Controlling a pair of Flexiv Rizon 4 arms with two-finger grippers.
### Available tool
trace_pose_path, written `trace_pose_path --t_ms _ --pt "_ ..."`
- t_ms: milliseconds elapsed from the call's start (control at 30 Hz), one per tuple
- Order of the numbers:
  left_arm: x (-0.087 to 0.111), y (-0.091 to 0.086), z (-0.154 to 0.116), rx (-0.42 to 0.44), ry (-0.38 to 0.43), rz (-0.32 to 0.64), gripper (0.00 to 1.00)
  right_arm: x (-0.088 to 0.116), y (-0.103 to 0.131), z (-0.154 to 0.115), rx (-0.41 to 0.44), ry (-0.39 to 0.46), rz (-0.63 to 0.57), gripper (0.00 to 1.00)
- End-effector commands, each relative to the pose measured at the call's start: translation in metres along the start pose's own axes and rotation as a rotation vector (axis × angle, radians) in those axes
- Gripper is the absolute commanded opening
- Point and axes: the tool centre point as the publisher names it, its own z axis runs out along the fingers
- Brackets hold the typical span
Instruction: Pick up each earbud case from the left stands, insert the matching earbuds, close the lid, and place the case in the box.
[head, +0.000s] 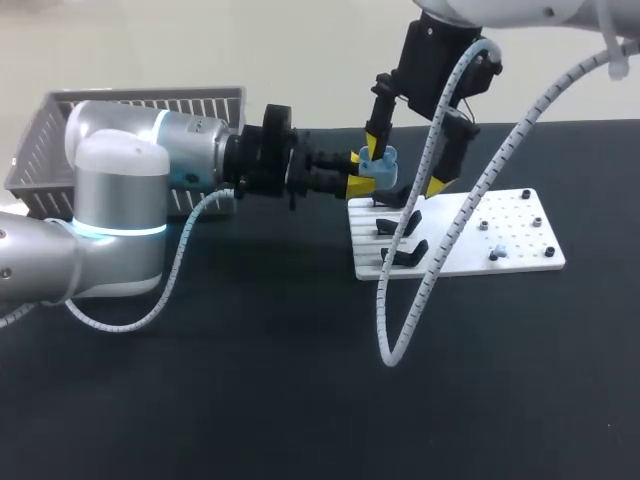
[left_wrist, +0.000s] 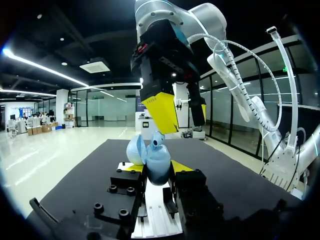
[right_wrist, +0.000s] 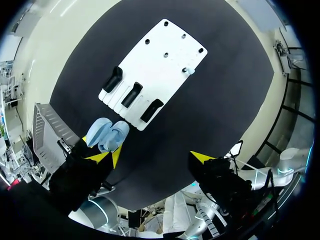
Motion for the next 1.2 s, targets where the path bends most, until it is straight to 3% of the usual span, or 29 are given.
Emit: trace_pose_path --t_ms 33,400,633,967,1200 --pt "0.001 -0.001 0.001 -0.005 -0.002 0.003 0.00 -0.001 -0.001 0.004 0.002 -0.007 0.007 1.00" --pt "0.001 -0.001 0.001 -0.005 -0.002 0.003 0.00 0.005 -0.011 -0.012 -0.059 -0.056 0.000 1.00" --pt "0.001 -0.001 0.001 -0.005 -0.002 0.003 0.00 0.014 -0.022 -0.021 -0.067 -0.160 -0.129 1.00" --pt "0.001 -0.001 0.001 -0.005 -0.002 0.003 0.00 -0.009 -0.056 -0.035 -0.058 -0.353 -0.062 1.00" --pt "0.001 -0.001 0.001 -0.005 -0.002 0.003 0.00 -0.028 -0.071 -0.038 -0.040 -0.411 -0.041 1.00"
